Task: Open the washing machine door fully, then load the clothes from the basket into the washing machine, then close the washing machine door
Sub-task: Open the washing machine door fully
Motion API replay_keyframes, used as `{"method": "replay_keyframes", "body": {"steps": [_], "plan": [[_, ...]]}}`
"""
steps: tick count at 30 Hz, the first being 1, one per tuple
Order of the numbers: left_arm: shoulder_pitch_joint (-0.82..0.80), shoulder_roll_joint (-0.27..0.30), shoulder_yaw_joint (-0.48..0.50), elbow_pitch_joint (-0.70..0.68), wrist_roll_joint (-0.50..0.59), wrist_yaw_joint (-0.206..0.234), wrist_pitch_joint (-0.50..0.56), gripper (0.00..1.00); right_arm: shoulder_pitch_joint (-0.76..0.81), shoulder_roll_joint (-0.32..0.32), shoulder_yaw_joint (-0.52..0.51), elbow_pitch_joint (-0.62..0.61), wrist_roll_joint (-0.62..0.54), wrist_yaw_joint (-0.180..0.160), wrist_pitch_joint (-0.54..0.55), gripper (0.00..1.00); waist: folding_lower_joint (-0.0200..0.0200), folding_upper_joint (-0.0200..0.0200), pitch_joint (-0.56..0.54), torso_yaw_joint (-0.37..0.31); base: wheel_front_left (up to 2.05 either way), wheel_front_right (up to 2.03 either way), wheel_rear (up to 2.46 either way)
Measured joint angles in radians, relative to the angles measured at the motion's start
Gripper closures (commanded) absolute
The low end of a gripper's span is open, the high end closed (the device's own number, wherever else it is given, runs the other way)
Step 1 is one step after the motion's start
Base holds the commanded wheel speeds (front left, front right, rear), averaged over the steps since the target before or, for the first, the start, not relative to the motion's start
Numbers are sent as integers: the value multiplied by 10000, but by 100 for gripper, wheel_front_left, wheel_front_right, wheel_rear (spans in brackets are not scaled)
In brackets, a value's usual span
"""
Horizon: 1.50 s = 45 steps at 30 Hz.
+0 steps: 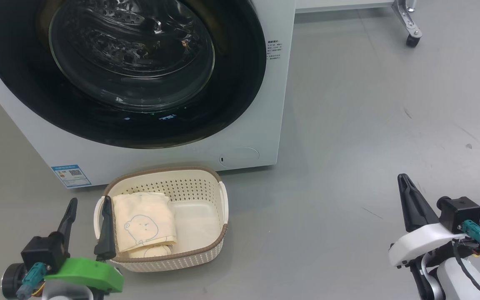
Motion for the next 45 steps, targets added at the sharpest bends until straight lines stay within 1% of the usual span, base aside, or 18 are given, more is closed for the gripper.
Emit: {"method": "replay_keyframes", "body": {"steps": [10,12,14,17,19,23,25,27,31,32,34,42,45], "plan": [[-2,-8,0,69,242,-29,0,0,0,4,-59,50,4,8,0,100,0,0,18,43,0,0,0],[-4,-8,-15,81,336,-29,0,0,0,25,-153,67,98,81,0,100,0,0,28,58,0,0,0],[-5,-12,-17,88,336,-35,0,0,0,142,-349,79,431,123,0,100,0,0,43,74,0,0,0],[-8,-17,-27,94,336,-44,0,0,1,635,-756,140,1367,332,-2,100,0,0,72,103,0,0,0],[-12,-21,-35,92,336,-113,0,0,1,1009,-1139,190,2263,546,4,100,0,0,100,127,0,0,0],[-134,-58,-65,38,347,-115,0,0,-4,1632,-1941,205,4034,949,205,100,0,0,258,187,0,0,0],[-254,-67,-63,-100,347,-117,0,0,-109,1835,-2238,207,4924,1083,451,100,0,0,372,221,0,0,0],[-369,-73,-63,-165,347,-128,0,0,-409,1847,-2472,201,5624,1145,725,100,0,0,507,255,0,0,0],[-491,-90,-86,-240,426,-132,-10,0,-1102,1756,-2842,178,6834,1208,1312,100,0,0,806,341,0,0,0],[-591,-109,-92,-341,437,-205,-10,0,-1388,1755,-2978,171,7377,1227,1620,100,0,0,969,395,0,0,0],[-721,-128,-98,-447,437,-207,-10,0,-1681,1753,-3147,169,7990,1233,1939,100,0,0,1140,453,0,0,0],[-1196,-232,-119,-729,451,-215,-12,0,-3210,1680,-3657,180,9714,1220,3129,100,0,0,1889,705,0,0,0],[-1424,-314,-140,-840,453,-219,-12,0,-3856,1624,-3822,194,10123,1068,3494,100,0,0,2188,804,0,0,0]]}}
